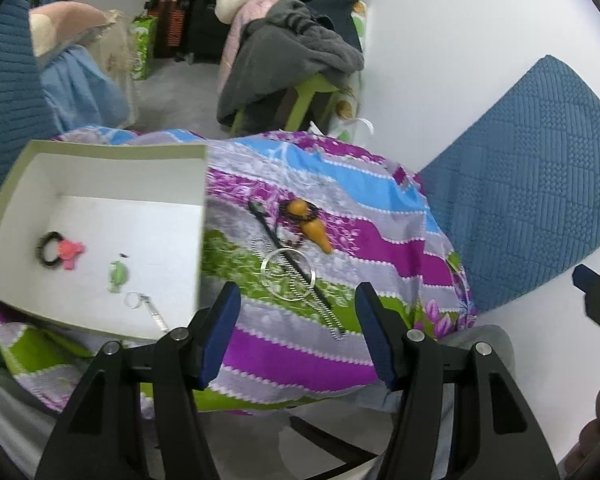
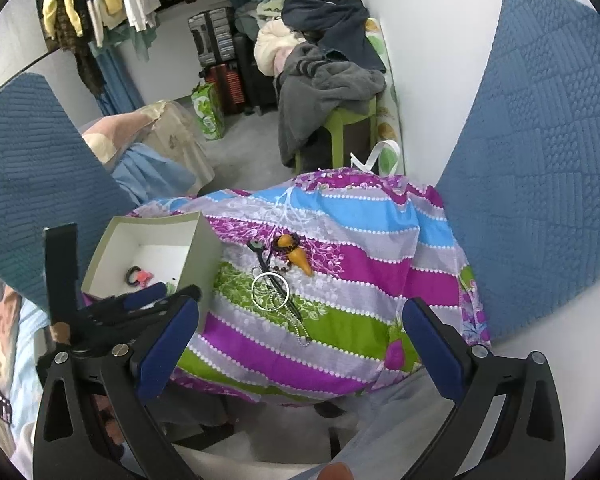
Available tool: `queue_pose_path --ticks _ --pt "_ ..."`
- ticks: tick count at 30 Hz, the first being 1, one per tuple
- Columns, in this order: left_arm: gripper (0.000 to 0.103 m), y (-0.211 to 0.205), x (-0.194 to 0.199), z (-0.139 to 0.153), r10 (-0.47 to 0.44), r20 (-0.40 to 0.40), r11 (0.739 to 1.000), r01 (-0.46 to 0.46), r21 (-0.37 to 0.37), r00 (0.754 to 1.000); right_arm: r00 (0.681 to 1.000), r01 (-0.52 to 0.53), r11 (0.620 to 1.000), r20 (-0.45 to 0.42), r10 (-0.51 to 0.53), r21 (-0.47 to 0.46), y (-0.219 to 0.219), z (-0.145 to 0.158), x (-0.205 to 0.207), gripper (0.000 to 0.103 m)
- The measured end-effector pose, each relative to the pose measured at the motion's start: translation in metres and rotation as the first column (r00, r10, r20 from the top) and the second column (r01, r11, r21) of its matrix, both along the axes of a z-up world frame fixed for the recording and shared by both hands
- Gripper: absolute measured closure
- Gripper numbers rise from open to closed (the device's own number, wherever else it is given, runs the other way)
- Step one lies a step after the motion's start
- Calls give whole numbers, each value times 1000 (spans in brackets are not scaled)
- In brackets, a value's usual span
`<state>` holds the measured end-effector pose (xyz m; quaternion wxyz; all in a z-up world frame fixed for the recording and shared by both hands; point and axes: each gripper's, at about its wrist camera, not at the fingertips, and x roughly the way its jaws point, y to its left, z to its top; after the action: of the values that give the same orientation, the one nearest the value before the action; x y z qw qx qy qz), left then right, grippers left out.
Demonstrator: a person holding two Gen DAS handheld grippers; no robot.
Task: Organize jewelry
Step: 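Grasp the orange gourd pendant with the right tool while the left closes near the silver chain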
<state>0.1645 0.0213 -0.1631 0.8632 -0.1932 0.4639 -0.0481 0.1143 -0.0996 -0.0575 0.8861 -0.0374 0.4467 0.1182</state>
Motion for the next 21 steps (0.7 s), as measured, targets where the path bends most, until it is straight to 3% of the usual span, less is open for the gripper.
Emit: queue_pose_path --ticks 6,14,18,19,21 --pt "43 -24 22 -24 -41 -11 999 40 -15 999 999 -35 999 -2 35 -23 -16 -34 25 0" --pt "55 -46 52 -65 -60 -61 998 61 15 996 990 -128 990 -52 130 52 -32 -88 79 1" --pt "57 -44 63 -85 -28 -77 999 31 43 997 977 -176 970 -89 193 165 -33 -111 105 1" --pt "62 -42 64 -88 -21 -79 998 25 49 997 975 -182 969 -95 200 168 -31 -117 111 2" --pt "64 -38 70 -98 7 -90 999 -2 48 996 970 -195 965 -108 216 174 -27 -128 122 14"
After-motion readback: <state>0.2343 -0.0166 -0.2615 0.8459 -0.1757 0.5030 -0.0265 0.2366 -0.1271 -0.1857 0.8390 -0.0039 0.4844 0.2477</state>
